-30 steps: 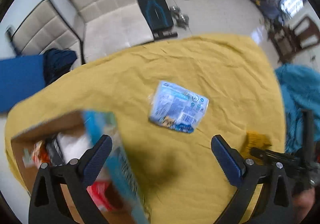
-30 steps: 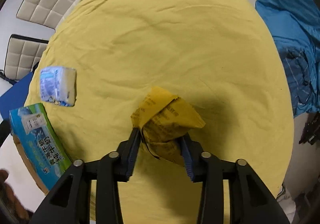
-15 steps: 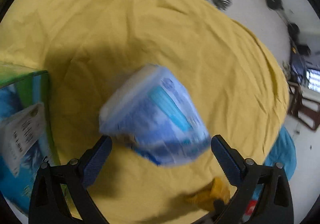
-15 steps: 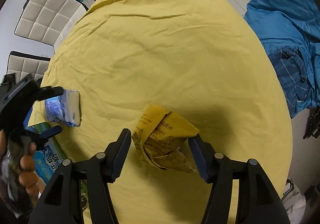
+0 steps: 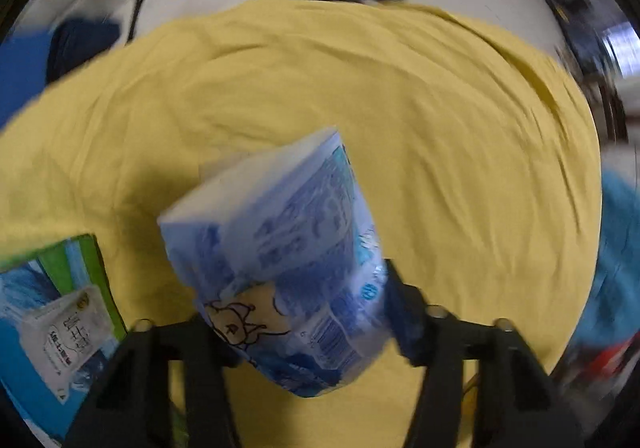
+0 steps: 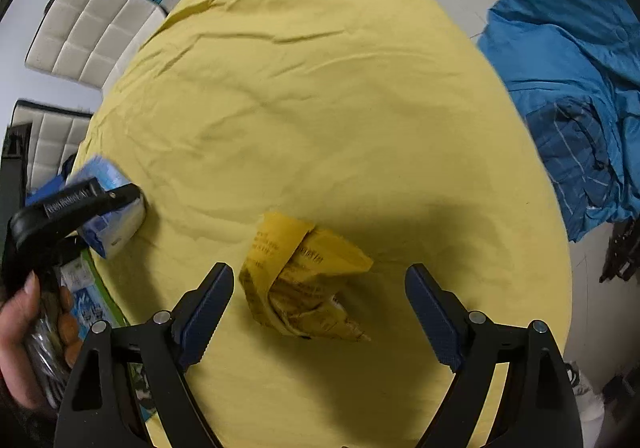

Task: Organize soft objects
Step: 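Grasp the yellow snack bag with the right tool while the left grasps the blue milk pack, then carry both packs over the box and lower them inside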

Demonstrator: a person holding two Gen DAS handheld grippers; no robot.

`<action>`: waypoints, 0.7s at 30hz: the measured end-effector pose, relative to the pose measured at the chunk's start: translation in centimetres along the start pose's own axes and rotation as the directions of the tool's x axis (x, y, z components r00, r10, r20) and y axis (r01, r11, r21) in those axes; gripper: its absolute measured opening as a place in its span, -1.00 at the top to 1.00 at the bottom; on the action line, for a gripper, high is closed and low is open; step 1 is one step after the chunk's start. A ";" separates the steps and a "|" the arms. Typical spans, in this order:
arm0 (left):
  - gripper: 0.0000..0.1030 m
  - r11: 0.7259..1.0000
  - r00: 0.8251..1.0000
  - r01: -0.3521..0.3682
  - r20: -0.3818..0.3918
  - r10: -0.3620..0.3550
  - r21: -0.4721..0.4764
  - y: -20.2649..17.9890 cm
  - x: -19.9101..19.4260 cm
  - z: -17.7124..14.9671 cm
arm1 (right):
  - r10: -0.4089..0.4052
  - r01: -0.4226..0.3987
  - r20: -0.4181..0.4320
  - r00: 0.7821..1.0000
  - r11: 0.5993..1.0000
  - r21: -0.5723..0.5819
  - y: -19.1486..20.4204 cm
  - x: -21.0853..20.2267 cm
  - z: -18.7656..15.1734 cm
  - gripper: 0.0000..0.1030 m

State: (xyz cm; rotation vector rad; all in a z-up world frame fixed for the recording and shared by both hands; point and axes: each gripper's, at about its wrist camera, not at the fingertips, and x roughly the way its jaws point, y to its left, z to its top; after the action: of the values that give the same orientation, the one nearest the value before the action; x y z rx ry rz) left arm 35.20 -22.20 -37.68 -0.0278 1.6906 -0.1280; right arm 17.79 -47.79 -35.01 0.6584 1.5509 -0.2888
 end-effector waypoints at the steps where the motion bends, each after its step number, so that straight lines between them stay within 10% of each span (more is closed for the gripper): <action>1: 0.30 0.998 1.000 -0.015 0.010 0.014 0.056 -0.5 -0.1 -0.6 | -0.002 0.002 -0.005 1.000 1.000 -0.021 0.3 0.2 -0.3 -0.75; 11: 0.42 0.973 0.998 -0.044 0.045 0.035 0.227 -1.0 0.6 -6.1 | -0.060 0.058 -0.024 0.998 0.995 -0.084 1.9 3.6 -1.5 -0.72; 21: 0.42 0.977 0.997 -0.061 0.059 0.050 0.205 -4.2 0.9 -4.7 | -0.091 0.092 0.021 0.996 0.991 -0.100 2.1 3.7 -2.3 -0.09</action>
State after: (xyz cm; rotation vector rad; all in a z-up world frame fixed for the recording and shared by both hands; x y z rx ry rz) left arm 30.23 -26.12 -37.57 0.1700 1.6157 -0.2586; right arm 17.17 -43.97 -37.96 0.5058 1.5722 -0.2819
